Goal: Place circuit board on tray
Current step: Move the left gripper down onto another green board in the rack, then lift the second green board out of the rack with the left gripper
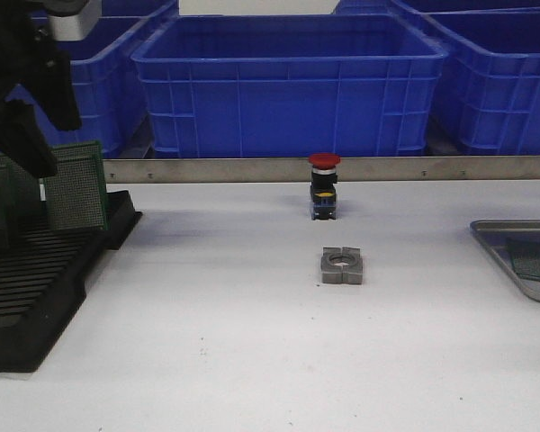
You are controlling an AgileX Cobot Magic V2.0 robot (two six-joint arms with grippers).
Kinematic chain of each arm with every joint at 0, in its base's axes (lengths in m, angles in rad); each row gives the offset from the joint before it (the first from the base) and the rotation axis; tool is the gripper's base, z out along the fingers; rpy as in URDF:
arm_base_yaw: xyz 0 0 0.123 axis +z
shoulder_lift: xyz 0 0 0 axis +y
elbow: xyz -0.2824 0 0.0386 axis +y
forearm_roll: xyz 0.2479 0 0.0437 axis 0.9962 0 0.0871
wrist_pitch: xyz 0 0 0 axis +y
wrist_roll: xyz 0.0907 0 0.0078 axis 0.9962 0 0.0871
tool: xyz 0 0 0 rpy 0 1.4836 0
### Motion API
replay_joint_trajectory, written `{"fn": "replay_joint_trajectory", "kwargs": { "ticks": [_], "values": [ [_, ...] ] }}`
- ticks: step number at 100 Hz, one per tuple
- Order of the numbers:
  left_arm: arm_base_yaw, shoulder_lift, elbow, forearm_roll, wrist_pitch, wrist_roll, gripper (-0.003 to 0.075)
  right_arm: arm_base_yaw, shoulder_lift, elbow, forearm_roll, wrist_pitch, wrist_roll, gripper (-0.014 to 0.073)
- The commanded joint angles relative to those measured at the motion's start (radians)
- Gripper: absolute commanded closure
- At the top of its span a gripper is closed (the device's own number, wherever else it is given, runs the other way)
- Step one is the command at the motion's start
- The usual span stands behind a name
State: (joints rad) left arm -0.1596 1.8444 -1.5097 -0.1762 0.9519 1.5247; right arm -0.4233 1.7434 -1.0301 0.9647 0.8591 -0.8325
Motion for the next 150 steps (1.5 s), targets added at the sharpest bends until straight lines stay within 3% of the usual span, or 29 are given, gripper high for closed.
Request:
{"fn": "replay_joint_trajectory", "kwargs": {
  "ticks": [1, 71, 87, 120, 150],
  "values": [
    [0.0, -0.028, -0.043, -0.022, -0.037, 0.0, 0.0166, 0.0, -0.05, -0.026, 0.033, 0.022, -0.008, 0.0127],
    [0.005, 0.067, -0.075, -0.022, 0.01, -0.002, 0.0177, 0.0, -0.05, -0.026, 0.033, 0.025, -0.008, 0.0127],
    [0.017, 0.067, -0.075, -0.024, 0.019, -0.002, 0.0293, 0.0, -0.05, -0.026, 0.033, 0.025, -0.008, 0.0127],
    [0.026, 0.067, -0.075, -0.027, 0.025, -0.003, 0.0741, 0.0, -0.05, -0.026, 0.034, 0.025, -0.008, 0.0127],
    [0.026, 0.067, -0.095, -0.028, 0.068, -0.003, 0.0738, 0.0, -0.05, -0.026, 0.034, 0.027, -0.008, 0.0127]
  ]
}}
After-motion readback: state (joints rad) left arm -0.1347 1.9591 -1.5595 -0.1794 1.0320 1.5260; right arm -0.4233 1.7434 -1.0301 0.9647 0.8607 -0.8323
